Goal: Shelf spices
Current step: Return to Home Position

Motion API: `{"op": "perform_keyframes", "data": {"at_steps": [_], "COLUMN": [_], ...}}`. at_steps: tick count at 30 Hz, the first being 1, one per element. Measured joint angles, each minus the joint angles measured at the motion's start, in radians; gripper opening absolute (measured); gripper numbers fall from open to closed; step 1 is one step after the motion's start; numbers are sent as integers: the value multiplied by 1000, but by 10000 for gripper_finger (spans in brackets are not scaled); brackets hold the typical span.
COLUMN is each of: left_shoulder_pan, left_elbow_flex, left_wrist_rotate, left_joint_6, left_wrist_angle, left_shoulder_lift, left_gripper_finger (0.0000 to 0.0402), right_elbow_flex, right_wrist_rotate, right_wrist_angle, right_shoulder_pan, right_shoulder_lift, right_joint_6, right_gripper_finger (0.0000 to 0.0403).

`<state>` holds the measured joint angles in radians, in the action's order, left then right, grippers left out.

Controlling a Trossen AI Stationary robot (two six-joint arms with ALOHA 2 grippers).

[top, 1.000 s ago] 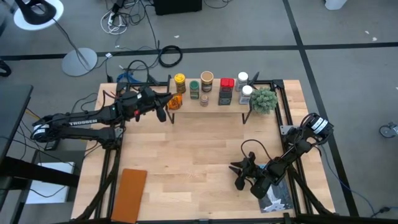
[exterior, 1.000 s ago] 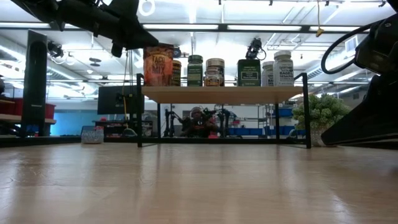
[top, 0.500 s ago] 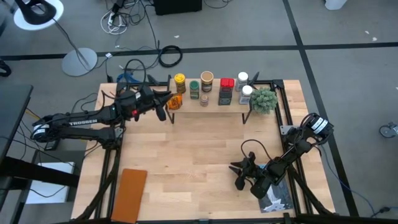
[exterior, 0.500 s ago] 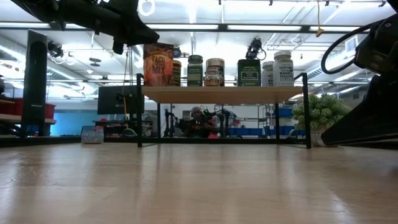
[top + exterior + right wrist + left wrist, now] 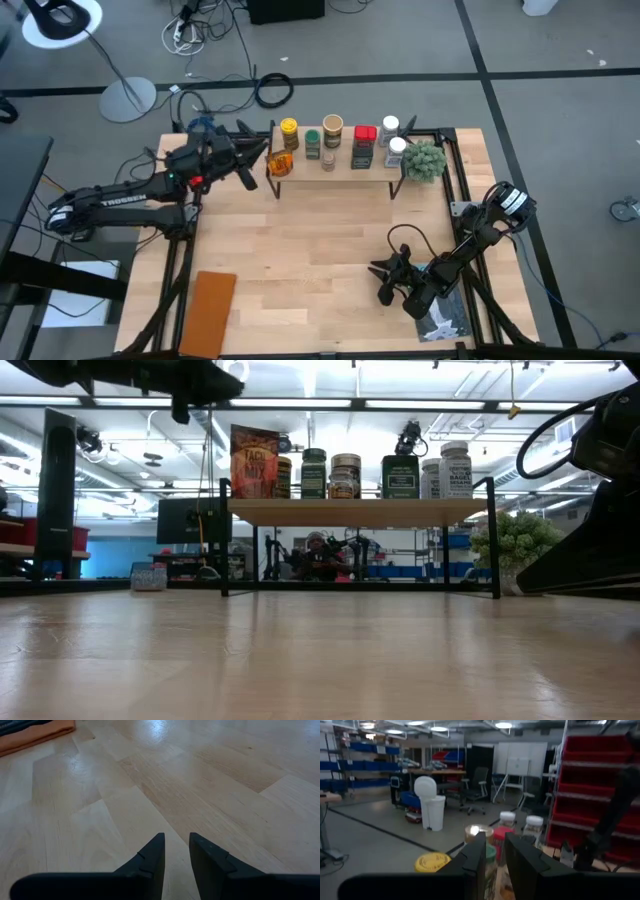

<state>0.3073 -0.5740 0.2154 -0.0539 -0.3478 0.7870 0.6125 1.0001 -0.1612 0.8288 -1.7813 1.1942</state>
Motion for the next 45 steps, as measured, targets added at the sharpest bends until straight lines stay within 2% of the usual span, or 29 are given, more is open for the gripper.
{"op": "perform_keyframes", "data": {"at_steps": [6, 11, 15, 17, 20, 25, 28, 31, 40, 45], "left_shoulder_pan": [-10, -25, -60, -102, -191, -363, -446, -497, -468, -395], "left_elbow_flex": [0, 0, 2, 29, 114, 305, 404, 469, 496, 496], "left_wrist_rotate": [-47, -58, -106, -133, -150, -149, -107, -46, -81, -179], "left_joint_6": [-40, -115, -144, -143, -135, -89, -77, -53, 21, 41], "left_wrist_angle": [69, 249, 422, 440, 347, 59, -100, -172, -144, -68], "left_shoulder_lift": [-100, -190, -239, -251, -257, -258, -258, -259, -290, -355], "left_gripper_finger": [76, 76, 76, 76, 76, 76, 76, 76, 76, 76], "right_elbow_flex": [0, 0, 0, 0, 0, 0, 0, 0, -24, -120], "right_wrist_rotate": [1, 2, -3, -6, -11, -50, -87, -112, -95, -79], "right_wrist_angle": [0, -1, -1, 2, 2, 0, -1, -9, -23, -31], "right_shoulder_pan": [0, -6, -9, -9, -9, -9, -9, -9, -10, -9], "right_shoulder_lift": [0, 0, 0, 0, 0, 0, 0, 0, 81, 202], "right_joint_6": [0, 0, 0, -23, -54, -45, -45, -40, -159, -168], "right_gripper_finger": [89, 89, 89, 89, 89, 89, 89, 89, 89, 89]}}
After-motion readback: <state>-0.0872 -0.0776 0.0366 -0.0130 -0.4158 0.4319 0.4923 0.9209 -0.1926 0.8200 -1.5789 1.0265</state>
